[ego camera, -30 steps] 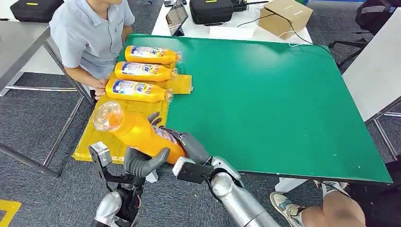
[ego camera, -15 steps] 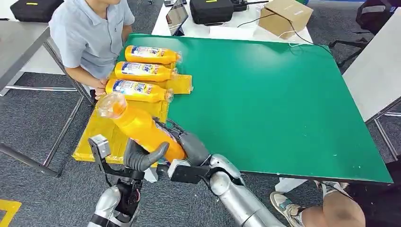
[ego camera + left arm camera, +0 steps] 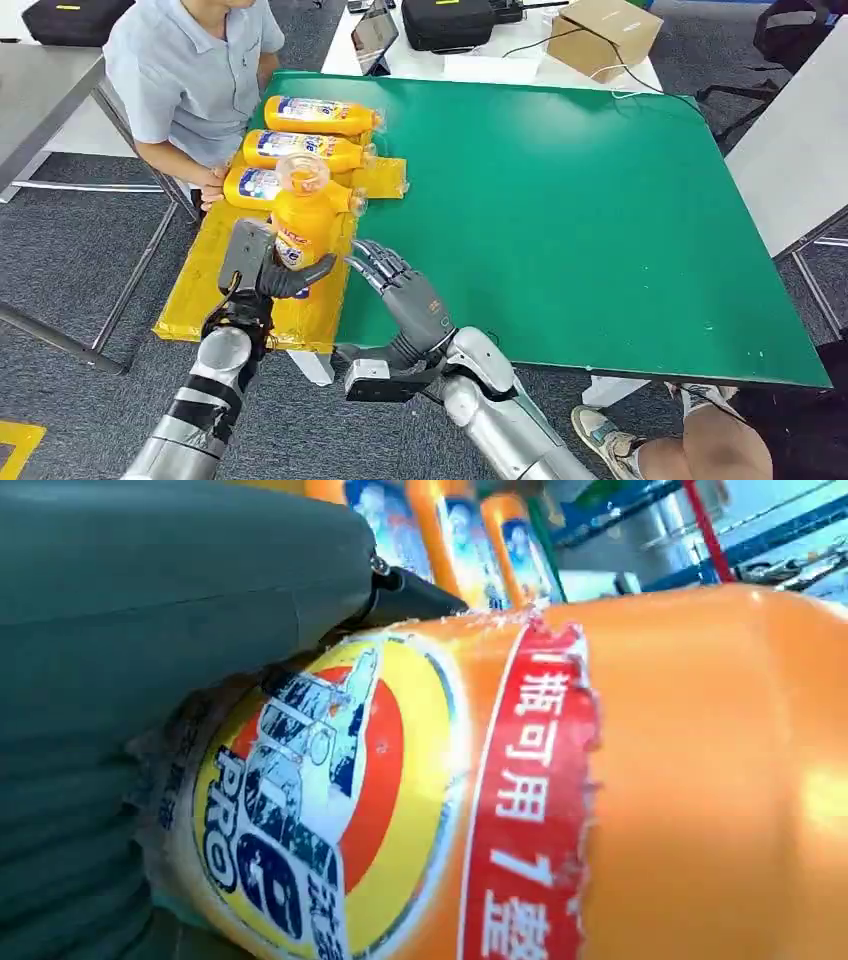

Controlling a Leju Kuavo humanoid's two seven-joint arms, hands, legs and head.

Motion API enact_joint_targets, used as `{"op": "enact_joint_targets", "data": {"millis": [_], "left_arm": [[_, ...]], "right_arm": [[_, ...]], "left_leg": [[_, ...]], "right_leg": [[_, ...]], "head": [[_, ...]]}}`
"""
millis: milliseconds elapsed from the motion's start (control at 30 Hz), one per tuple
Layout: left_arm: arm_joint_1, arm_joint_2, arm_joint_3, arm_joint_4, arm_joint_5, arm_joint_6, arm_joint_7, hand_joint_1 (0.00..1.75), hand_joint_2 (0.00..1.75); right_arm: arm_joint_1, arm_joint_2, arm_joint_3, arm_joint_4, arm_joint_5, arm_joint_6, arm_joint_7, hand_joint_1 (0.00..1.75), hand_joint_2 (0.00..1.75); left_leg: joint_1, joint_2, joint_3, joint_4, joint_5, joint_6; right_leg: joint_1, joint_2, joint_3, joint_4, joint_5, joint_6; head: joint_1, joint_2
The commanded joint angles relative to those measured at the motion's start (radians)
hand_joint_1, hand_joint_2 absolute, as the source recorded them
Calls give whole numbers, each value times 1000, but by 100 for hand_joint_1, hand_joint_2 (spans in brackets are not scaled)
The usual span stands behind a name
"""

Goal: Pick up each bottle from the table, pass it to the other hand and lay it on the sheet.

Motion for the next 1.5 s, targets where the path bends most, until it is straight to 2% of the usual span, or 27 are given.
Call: {"op": "enact_joint_targets", "data": {"millis": [33, 133, 233, 300, 367, 500, 600, 633, 667, 700, 733, 767, 800, 833, 867, 1033, 1133, 1267, 1400, 1500], "left_arm": [[-333, 86, -47, 443, -447, -65, 115, 175, 175], [-350, 85, -44, 472, -454, -67, 107, 175, 175], [-423, 104, -135, 614, -592, -110, 156, 175, 175], [-460, 96, -158, 717, -655, -139, 146, 175, 175], [-474, 92, -231, 775, -753, -148, 149, 175, 175], [-480, 65, -236, 837, -779, -190, 150, 175, 175], [-473, 60, -248, 849, -804, -190, 163, 155, 175], [-461, 58, -249, 853, -805, -189, 159, 155, 175], [-456, 54, -239, 860, -800, -196, 169, 106, 175], [-447, 53, -239, 863, -802, -194, 172, 87, 175], [-439, 53, -240, 866, -803, -193, 171, 86, 175], [-435, 50, -235, 871, -799, -200, 171, 59, 175], [-423, 46, -211, 872, -785, -208, 161, 14, 175], [-419, 45, -211, 872, -785, -205, 159, 14, 175], [-416, 43, -199, 871, -775, -208, 149, 2, 175], [-396, 25, -51, 846, -593, -308, -18, 0, 175], [-396, 20, -53, 845, -595, -306, -16, 0, 175], [-375, 14, -53, 781, -484, -449, -179, 0, 175], [-342, 11, -58, 653, -344, -491, -211, 0, 175], [-296, 12, -30, 537, -223, -456, -191, 0, 175]], "right_arm": [[-33, -28, -24, 9, 20, 44, 4, 0, 0], [-33, -27, -25, 9, 21, 44, 3, 0, 0], [-32, -20, -30, 13, 10, 61, -5, 0, 0], [-30, -13, -31, 23, -1, 69, -16, 0, 0], [-23, -13, -34, 30, -10, 74, -22, 0, 0], [-22, -7, -37, 50, -29, 76, -40, 0, 0], [-23, -3, -34, 56, -37, 80, -45, 0, 0], [-23, -1, -32, 58, -37, 81, -45, 0, 0], [-24, 1, -29, 62, -42, 83, -46, 0, 0], [-23, 2, -29, 63, -44, 83, -46, 0, 0], [-22, 3, -27, 65, -44, 84, -46, 0, 0], [-23, 3, -25, 70, -46, 88, -45, 0, 0], [-25, 4, -24, 80, -50, 84, -44, 0, 0], [-25, 3, -24, 82, -50, 83, -45, 0, 0], [-26, 4, -24, 88, -52, 80, -48, 0, 0], [-34, 9, -25, 126, -76, 69, -71, 0, 0], [-32, 9, -25, 126, -76, 68, -72, 0, 0], [-44, 13, -22, 160, -114, 59, -103, 0, 0], [-33, 16, -45, 151, -180, 61, -137, 0, 0], [3, 22, -101, 94, -256, 58, -147, 0, 0]], "left_leg": [[1, -3, 3, 1, 0, -1], [1, -3, 1, 1, 1, 0], [1, -1, 2, 0, 0, 0], [1, -2, 3, 1, 0, 0], [1, -3, 3, 0, 0, 0], [0, -1, 2, 0, 0, 0], [1, -1, 4, 0, -1, 0], [0, -1, 2, 0, 0, 0], [0, 0, 1, 0, 0, 0], [1, -1, 2, 0, 0, 0], [0, 0, 3, -1, 0, 0], [0, 1, 5, -1, 0, 0], [0, 2, 4, -1, 0, 0], [0, 2, 4, -1, 0, 0], [0, 1, 3, -1, 0, 0], [0, 2, 4, -1, 0, 0], [0, 0, 7, -2, 0, 0], [0, 2, 8, -2, 0, 0], [-1, -1, 7, -1, 0, 0], [0, 0, 7, -1, 0, 0]], "right_leg": [[2, -6, 5, 0, -1, -2], [1, -4, 3, 0, -1, -2], [1, -3, 4, 0, -1, -2], [1, -4, 5, 0, -2, -2], [1, -4, 5, 0, -1, -2], [1, -2, 3, -1, -1, -1], [1, -3, 6, -1, -1, -2], [1, -2, 3, 0, -1, -1], [1, -1, 2, -1, 0, -1], [1, -2, 4, -1, -1, -1], [0, -1, 4, -1, 0, -1], [0, -1, 5, -1, -1, -1], [1, 0, 5, -2, 0, -1], [0, 0, 4, -1, 0, -1], [0, 0, 4, -1, 0, -1], [0, 0, 5, -1, 0, -1], [0, 0, 8, -2, 0, -1], [0, 0, 10, -2, 0, -1], [0, -2, 9, -2, 0, -1], [0, -1, 8, -1, 0, -1]], "head": [[2, 0], [1, 0], [1, 0], [1, 0], [1, 0], [0, 0], [1, 0], [0, 0], [1, 0], [0, 0], [1, 0], [0, 0], [1, 0], [0, 0], [1, 0], [0, 0], [0, 0], [1, 0], [1, 0], [1, 0]]}}
